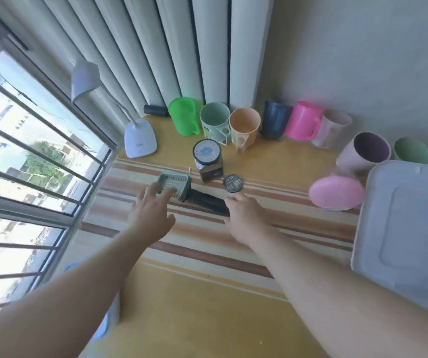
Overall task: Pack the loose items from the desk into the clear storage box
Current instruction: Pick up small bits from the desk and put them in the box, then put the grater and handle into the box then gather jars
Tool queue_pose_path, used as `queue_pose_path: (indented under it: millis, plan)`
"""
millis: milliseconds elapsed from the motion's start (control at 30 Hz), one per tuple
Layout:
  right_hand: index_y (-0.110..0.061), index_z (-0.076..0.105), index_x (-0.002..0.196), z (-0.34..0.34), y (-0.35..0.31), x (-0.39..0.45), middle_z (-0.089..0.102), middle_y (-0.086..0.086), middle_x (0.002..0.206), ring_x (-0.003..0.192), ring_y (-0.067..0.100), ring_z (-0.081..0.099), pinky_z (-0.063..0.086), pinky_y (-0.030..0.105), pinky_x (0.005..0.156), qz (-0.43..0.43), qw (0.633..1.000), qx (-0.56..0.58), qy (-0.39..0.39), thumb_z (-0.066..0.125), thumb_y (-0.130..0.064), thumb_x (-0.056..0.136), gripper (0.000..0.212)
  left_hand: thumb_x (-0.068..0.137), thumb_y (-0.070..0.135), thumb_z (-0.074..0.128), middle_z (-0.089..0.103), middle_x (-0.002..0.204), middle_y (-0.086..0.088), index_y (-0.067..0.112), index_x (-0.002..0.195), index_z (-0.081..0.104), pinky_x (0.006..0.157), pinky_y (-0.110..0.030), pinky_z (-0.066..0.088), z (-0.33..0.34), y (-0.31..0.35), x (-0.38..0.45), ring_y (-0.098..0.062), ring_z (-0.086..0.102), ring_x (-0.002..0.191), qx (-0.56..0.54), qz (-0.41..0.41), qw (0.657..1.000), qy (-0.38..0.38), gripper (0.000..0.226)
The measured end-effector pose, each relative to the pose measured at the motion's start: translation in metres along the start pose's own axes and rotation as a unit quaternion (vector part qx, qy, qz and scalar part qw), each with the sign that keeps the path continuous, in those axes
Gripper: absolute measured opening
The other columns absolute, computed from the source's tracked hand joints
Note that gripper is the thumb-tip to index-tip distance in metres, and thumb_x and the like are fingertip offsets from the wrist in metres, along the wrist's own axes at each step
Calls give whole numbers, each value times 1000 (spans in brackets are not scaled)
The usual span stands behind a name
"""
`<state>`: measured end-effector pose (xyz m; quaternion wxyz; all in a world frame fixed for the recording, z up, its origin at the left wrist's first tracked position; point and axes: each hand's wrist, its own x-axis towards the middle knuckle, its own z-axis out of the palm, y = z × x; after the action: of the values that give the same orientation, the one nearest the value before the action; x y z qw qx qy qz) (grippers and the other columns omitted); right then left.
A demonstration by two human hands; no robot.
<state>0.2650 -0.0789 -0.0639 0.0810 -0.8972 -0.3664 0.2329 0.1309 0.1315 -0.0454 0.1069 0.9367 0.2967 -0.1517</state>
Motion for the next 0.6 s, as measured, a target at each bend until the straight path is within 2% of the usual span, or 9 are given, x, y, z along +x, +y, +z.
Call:
queue_pose_path:
  millis: [67, 133, 233, 300, 367, 467, 533, 600]
  plan:
    - [-23, 44, 148, 18, -2, 12, 47, -1, 147, 111, 29, 58, 50, 38, 74, 35, 999, -12, -13, 52, -20, 102, 46, 82, 28, 71, 28, 156, -6, 37, 153, 28, 108, -55, 42, 0, -16, 24, -38, 32, 137, -9, 11, 1000, -5, 84]
    - [-25, 39, 152, 27, -3, 19, 47, -1, 147, 107, 29, 60, 50, 38, 70, 62, 997, -42, -7, 52, -18, 102, 53, 81, 24, 73, 22, 158, -4, 39, 156, 16, 110, -55, 41, 3, -27, 44, -39, 29, 139, -11, 25, 999, -18, 96]
    - [-30, 39, 151, 31, -8, 24, 49, -3, 142, 100, 28, 59, 47, 35, 64, 79, 994, -70, 0, 55, -31, 103, 51, 81, 17, 74, 6, 165, -1, 44, 158, -3, 114, -53, 38, 8, -34, 66, -38, 19, 145, 27, 68, 996, -59, 112]
    - [-32, 39, 151, 31, -11, 24, 50, -4, 140, 100, 28, 59, 45, 34, 62, 86, 993, -81, 2, 54, -38, 104, 50, 81, 18, 75, 2, 167, 1, 44, 158, -9, 116, -52, 35, 10, -35, 78, -36, 15, 148, 63, 110, 988, -84, 117]
    - [-32, 43, 147, 30, -13, 24, 52, -4, 135, 97, 27, 59, 43, 33, 60, 83, 993, -88, 9, 55, -40, 104, 46, 81, 20, 75, 13, 165, 1, 42, 160, -4, 117, -51, 33, 12, -38, 85, -34, 20, 147, 80, 132, 985, -82, 113]
    - [-30, 53, 129, 30, -14, 20, 54, -3, 119, 87, 28, 58, 41, 33, 56, 76, 995, -71, 15, 64, -32, 98, 32, 78, 26, 73, 43, 148, -3, 38, 155, 25, 110, -51, 39, 14, -43, 81, -34, 36, 135, 58, 108, 991, -62, 91]
    - [-32, 58, 116, 31, -16, 9, 54, -5, 109, 84, 28, 58, 41, 33, 54, 63, 997, -49, 10, 68, -23, 92, 28, 71, 32, 75, 48, 135, -8, 34, 146, 36, 102, -50, 44, 16, -43, 61, -36, 42, 125, 11, 74, 995, -65, 85]
    - [-33, 59, 114, 29, -17, -10, 53, -7, 104, 83, 27, 58, 42, 33, 54, 37, 999, -27, 2, 67, -20, 90, 29, 67, 33, 78, 45, 130, -9, 32, 143, 37, 96, -46, 46, 22, -42, 29, -36, 47, 119, -59, 55, 995, -64, 87]
